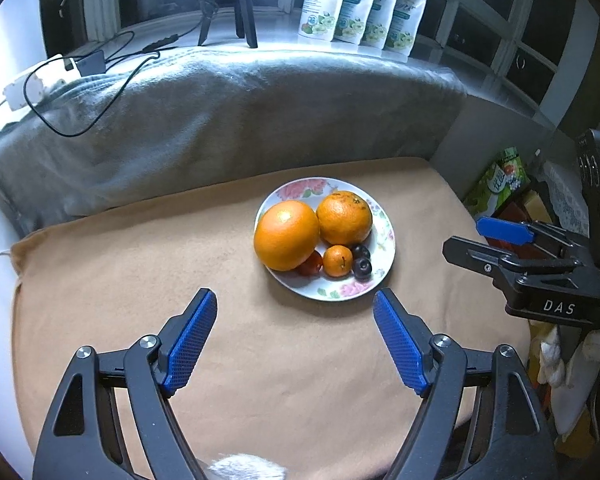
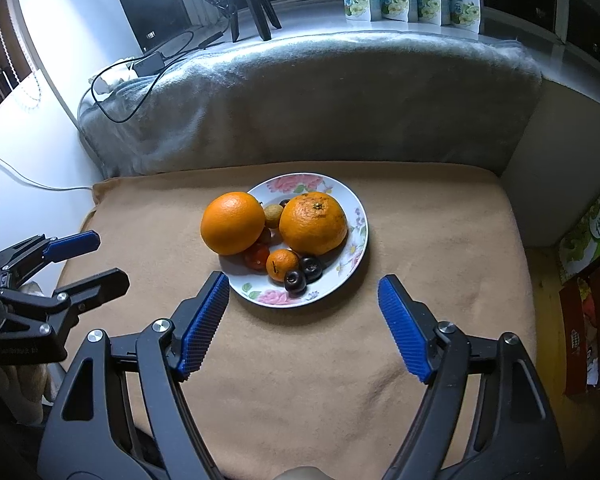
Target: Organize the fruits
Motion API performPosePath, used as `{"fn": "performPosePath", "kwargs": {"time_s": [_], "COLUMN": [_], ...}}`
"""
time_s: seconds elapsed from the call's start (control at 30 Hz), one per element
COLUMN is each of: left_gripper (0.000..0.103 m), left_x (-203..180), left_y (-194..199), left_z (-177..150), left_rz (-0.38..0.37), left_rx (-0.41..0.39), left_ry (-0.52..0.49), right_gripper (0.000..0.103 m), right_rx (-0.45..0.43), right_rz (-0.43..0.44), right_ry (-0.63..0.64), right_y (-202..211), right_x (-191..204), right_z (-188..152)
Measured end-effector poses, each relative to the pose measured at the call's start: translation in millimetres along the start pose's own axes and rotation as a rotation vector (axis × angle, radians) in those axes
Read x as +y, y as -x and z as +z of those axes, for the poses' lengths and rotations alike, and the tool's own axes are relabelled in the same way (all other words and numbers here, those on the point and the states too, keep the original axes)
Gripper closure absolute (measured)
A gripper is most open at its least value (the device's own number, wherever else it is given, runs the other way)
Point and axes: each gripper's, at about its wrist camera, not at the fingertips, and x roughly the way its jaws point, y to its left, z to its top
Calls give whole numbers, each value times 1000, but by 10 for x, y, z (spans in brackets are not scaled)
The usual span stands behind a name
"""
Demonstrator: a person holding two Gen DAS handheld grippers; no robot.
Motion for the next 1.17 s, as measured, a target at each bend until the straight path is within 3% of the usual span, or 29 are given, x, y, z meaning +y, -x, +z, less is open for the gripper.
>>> {"fn": "performPosePath", "kwargs": {"time_s": [0.47,0.57,1.17], "left_gripper": [14,1,1], "left_x": [-69,-66,-118], "left_y": [127,166,284], "left_z": [-3,8,26], "left_rz": [0,7,25], "left_rx": [-25,-43,-77], "left_ry": [-6,4,7], "right_gripper": [23,23,23], "right_rx": [-3,-2,1], "right_rz": [-3,-3,-11], "right_ry": [-22,-19,-23], "right_y": [22,18,5], "right_x": [-39,-43,-34], "right_z": [-13,-11,-71]}}
